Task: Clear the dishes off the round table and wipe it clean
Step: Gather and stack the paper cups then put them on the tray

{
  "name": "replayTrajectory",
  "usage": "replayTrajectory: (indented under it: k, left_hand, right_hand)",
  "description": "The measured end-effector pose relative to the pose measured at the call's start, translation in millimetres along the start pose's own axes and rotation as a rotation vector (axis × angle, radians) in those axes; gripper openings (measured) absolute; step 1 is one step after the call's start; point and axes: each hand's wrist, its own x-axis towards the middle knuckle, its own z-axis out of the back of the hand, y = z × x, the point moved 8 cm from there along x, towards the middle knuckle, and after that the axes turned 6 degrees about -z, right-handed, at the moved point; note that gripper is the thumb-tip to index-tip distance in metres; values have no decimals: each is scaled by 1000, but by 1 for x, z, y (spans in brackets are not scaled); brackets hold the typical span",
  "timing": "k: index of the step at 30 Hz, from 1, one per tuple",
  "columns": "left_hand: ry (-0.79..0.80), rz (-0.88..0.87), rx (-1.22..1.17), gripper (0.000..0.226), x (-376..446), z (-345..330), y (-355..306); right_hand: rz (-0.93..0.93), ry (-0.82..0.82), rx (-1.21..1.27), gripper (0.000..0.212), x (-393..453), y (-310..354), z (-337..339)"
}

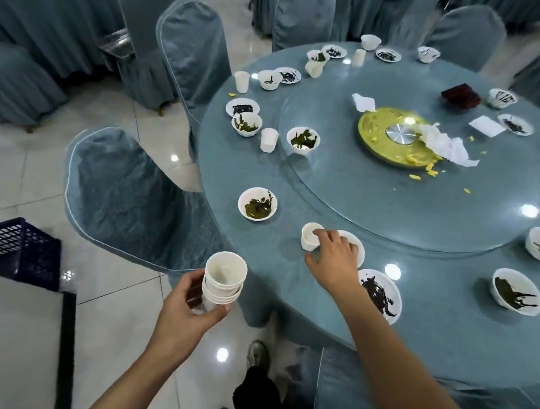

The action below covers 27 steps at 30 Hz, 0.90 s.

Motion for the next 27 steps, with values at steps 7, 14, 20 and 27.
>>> replayTrajectory:
  k: [7,14,20,27]
  left_hand:
    - [-42,16,-20,65,63,-1,-9]
    - [-30,44,-43,65,108,7,-4]
    - [2,26,-38,65,164,21,-4]
    - [82,-34,-87,62,235,51,-16]
  right_hand:
    - [-26,198,-171,78,70,-9,-31]
    - [-57,222,-191,66,88,-6,-38]
    - [-98,127,117,65,113,51,9]
    - [18,151,695,59,144,179,81]
